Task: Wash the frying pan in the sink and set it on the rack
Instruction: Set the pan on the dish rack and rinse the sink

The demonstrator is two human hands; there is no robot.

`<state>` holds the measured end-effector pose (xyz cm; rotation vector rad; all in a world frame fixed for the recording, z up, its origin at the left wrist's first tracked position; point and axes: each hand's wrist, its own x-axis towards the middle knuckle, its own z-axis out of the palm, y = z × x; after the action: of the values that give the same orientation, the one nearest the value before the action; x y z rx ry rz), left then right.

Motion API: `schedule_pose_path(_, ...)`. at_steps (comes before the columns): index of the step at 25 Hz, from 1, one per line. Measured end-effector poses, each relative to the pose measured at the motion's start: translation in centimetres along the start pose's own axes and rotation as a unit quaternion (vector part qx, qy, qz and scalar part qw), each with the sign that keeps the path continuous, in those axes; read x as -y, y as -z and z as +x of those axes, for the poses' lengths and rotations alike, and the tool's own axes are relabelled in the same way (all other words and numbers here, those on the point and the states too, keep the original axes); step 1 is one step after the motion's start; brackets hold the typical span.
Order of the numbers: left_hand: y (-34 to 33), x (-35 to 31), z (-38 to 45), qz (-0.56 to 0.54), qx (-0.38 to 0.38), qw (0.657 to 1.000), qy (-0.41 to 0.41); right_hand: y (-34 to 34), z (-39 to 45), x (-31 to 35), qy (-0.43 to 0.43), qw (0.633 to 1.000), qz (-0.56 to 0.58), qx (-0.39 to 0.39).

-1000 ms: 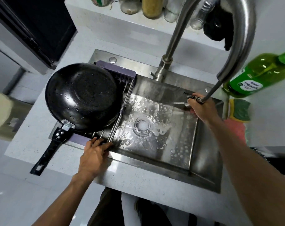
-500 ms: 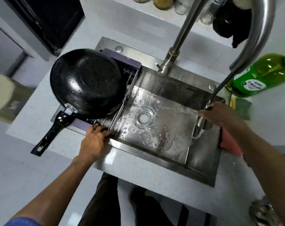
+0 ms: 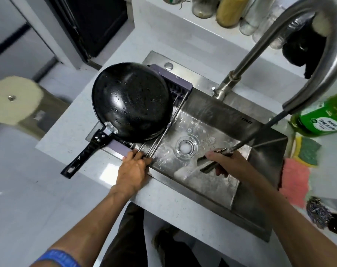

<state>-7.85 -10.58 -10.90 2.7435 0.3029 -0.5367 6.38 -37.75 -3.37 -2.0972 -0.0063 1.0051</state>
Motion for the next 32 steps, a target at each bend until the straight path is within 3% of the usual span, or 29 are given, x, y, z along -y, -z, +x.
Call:
schedule_pose_path(5, -0.1, 0.3, 0.2, 0.001, 0.004, 1.000, 0.003, -6.0, 2.5, 4.5, 0.068, 0.993, 0.094, 0.036)
schedule_pose_path(13, 0.2, 0.0, -0.2, 0.006, -0.012, 1.000, 0.012, -9.7, 5.9, 9.2, 0.111, 0.986, 0.105, 0.063)
schedule_pose_path(19, 0.2, 0.0, -0.2, -0.005, -0.016, 1.000, 0.011, -5.1, 7.4, 7.3, 0.109, 0.987, 0.094, -0.071)
schedule_pose_path(25, -0.1, 0.3, 0.0, -0.016, -0.003, 1.000, 0.020, -4.5, 11.9, 10.1, 0.105, 0.958, 0.219, -0.151)
schedule_pose_path(32, 0.5, -0.1, -0.1, -0.005, 0.022, 1.000, 0.015, 2.6, 8.9, 3.6, 0.068, 0.952, 0.113, -0.277)
